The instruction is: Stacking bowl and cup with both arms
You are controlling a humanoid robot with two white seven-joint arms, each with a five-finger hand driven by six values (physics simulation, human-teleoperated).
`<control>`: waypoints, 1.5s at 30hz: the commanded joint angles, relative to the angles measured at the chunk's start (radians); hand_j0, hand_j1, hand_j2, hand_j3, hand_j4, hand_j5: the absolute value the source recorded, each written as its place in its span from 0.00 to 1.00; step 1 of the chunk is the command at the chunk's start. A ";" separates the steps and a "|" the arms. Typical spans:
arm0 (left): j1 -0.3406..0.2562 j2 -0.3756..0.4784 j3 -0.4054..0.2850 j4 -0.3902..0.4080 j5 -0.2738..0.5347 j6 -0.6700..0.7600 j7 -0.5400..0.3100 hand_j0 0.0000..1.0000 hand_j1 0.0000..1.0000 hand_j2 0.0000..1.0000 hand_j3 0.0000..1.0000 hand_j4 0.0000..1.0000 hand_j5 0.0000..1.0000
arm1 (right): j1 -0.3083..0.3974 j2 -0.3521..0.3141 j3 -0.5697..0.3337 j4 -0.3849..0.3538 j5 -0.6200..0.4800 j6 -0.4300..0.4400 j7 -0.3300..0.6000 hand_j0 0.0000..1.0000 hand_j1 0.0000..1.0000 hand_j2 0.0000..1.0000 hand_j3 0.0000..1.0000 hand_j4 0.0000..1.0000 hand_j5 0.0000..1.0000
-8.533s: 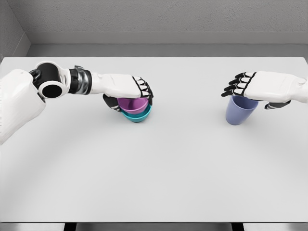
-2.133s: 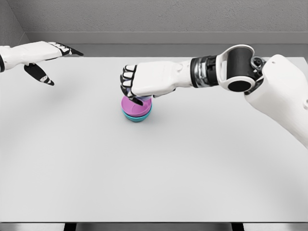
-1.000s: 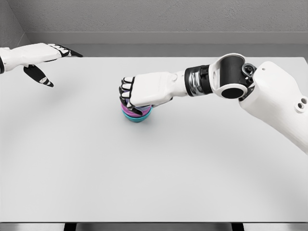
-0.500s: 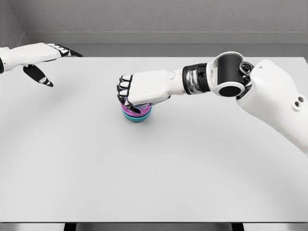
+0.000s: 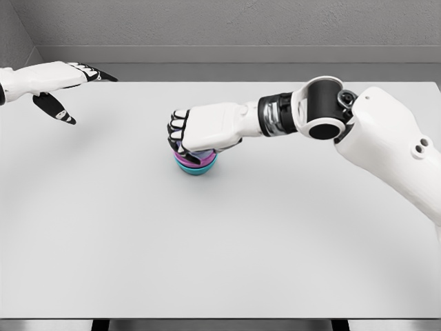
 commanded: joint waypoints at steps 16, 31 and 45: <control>0.000 0.002 0.001 0.000 0.006 0.003 0.001 1.00 1.00 1.00 1.00 1.00 1.00 | 0.002 0.012 0.012 0.036 -0.005 0.004 -0.001 0.29 0.29 0.29 0.29 0.29 0.29; 0.000 0.002 0.001 0.000 0.006 0.003 0.001 1.00 1.00 1.00 1.00 1.00 1.00 | 0.003 0.009 -0.043 0.033 -0.011 0.004 -0.001 1.00 1.00 1.00 1.00 1.00 1.00; 0.000 0.002 0.001 0.001 0.006 0.003 0.001 1.00 1.00 1.00 1.00 1.00 1.00 | 0.175 -0.192 -0.549 0.185 -0.074 0.004 -0.001 1.00 1.00 1.00 1.00 1.00 1.00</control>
